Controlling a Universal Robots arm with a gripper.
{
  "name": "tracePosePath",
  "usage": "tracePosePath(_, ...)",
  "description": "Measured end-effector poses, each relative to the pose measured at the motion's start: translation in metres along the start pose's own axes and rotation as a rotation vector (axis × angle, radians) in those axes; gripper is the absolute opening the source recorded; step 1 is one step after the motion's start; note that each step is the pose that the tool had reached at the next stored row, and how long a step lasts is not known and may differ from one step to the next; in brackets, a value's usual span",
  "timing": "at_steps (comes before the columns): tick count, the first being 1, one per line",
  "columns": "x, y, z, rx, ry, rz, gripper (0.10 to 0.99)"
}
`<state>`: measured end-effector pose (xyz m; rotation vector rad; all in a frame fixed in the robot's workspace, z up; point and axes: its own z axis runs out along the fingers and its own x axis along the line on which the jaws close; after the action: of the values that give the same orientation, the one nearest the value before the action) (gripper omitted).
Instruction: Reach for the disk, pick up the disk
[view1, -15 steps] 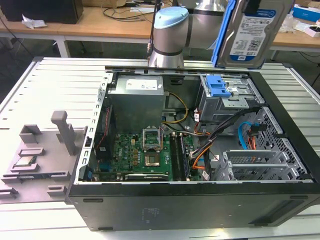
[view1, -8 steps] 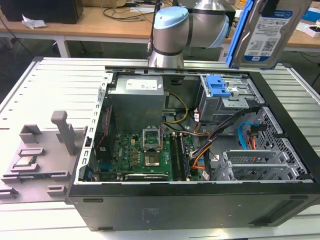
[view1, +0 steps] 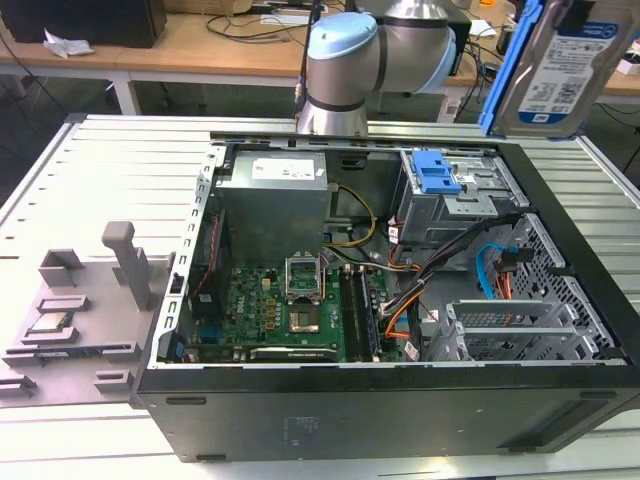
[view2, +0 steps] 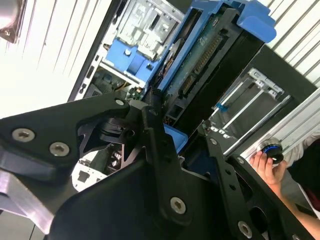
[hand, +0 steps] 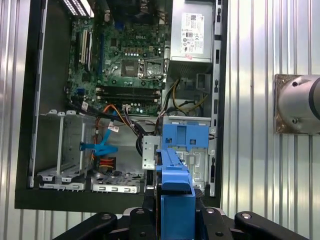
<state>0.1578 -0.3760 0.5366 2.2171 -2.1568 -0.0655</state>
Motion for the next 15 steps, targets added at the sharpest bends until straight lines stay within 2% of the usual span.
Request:
tracePosePath(2,0.0002,-0.0168,-0.0011,-0.001,0.0001,0.0,0.365)
tracePosePath(4,0.0002,-0.0247,-0.0016,-0.001,0.0,0.0,0.365)
tracePosePath(6,0.0004,-0.0358,-0.0023,-0.002,0.0,0.0,0.365)
tracePosePath(13,0.0004,-0.0353,-0.0023,-0.002,0.0001,0.0,0.365)
tracePosePath(15,0.0002,-0.0251,-0.0017,-0.002,0.0001,0.0,0.365)
